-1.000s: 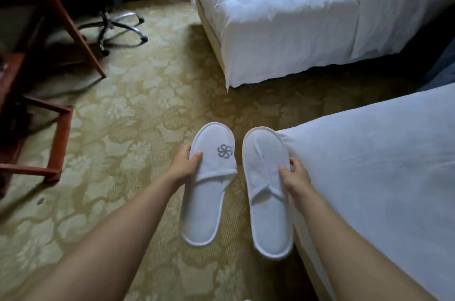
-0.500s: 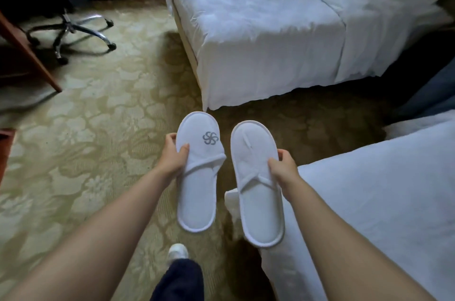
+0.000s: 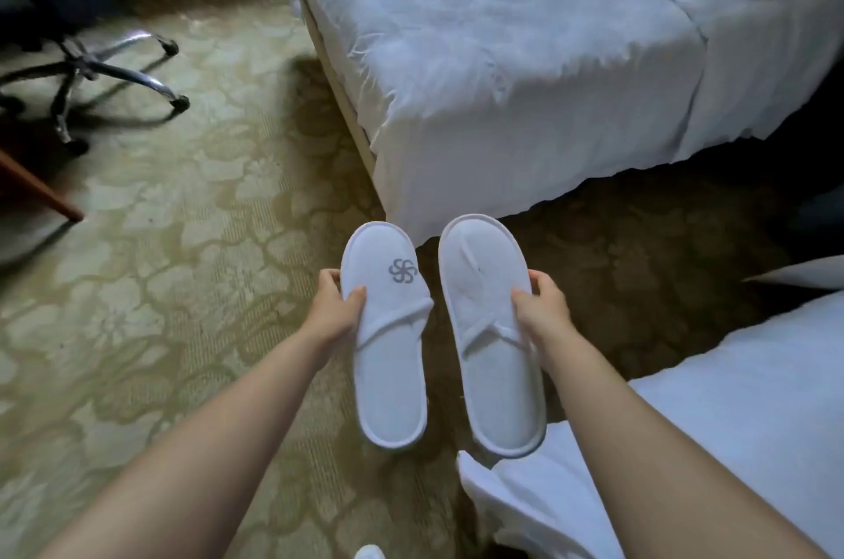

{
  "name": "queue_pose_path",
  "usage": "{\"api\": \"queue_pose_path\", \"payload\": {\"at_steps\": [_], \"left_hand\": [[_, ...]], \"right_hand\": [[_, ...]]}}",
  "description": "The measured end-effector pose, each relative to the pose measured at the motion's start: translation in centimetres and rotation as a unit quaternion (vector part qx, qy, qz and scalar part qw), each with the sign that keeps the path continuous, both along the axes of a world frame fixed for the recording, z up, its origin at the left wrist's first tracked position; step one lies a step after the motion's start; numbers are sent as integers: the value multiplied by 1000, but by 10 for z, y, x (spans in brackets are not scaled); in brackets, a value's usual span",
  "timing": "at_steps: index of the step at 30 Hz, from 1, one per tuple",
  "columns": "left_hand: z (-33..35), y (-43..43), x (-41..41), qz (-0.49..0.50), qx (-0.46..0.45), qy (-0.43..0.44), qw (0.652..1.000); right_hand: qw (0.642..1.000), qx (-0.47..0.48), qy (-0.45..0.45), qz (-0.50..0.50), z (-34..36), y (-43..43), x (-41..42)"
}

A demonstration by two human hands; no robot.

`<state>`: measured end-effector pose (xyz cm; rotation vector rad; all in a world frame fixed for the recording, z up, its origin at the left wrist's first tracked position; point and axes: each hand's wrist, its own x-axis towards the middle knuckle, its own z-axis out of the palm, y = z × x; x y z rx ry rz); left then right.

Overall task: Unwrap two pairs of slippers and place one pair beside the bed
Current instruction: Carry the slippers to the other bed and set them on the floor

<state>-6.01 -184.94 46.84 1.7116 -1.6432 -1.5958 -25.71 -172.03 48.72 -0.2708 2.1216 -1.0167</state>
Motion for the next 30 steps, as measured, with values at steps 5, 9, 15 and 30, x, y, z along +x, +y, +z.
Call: {"api": "queue_pose_path", "payload": {"at_steps": [5, 9, 15, 30], "left_hand": [[-22, -41, -33, -2, 28, -6, 1000], [-57, -48, -58, 14, 37, -30, 999], [-128, -44, -102, 82, 65, -43, 994], [-379, 14, -159, 46, 164, -42, 985]], "right_hand": [[1000, -2, 16, -6, -14, -40, -38], [1000, 12, 20, -6, -43, -54, -71], [998, 36, 28, 34, -107, -65, -116], [993, 114, 19, 7, -368, -22, -170]]}}
